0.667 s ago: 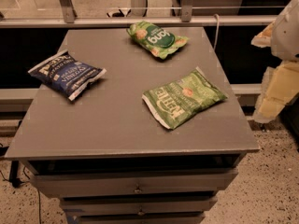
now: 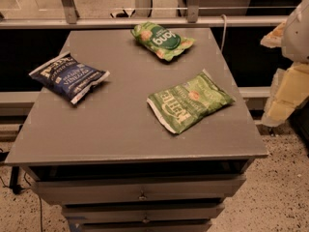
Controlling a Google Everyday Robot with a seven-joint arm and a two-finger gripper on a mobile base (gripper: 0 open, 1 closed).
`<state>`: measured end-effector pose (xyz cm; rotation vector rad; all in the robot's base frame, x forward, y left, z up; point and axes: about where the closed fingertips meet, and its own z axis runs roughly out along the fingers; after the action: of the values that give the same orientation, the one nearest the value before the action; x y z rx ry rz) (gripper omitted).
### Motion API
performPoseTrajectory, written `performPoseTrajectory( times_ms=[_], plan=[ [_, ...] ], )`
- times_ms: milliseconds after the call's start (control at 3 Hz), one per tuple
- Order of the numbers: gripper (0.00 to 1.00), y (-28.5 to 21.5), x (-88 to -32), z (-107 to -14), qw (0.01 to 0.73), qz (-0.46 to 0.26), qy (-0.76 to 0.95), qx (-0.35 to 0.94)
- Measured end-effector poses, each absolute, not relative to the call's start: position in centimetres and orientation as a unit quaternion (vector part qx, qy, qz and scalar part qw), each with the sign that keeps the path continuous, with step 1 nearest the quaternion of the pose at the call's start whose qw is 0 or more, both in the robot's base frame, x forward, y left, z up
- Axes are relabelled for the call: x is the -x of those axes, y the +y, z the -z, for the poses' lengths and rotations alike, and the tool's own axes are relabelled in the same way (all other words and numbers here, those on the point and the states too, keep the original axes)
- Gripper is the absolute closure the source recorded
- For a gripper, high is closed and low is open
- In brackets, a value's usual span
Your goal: Pick green jalapeno chip bag
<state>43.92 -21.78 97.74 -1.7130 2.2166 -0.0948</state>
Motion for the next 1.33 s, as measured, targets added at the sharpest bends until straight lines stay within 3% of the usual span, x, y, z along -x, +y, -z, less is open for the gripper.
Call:
performPoseTrajectory(
  times_ms=[667, 1333],
  plan=[
    [0.0, -22.1, -46.9, -93.0, 0.211, -0.012, 0.788, 0.578],
    [0.0, -18.9, -52.4, -86.5, 0.273, -0.072, 0.779, 0.56]
  ],
)
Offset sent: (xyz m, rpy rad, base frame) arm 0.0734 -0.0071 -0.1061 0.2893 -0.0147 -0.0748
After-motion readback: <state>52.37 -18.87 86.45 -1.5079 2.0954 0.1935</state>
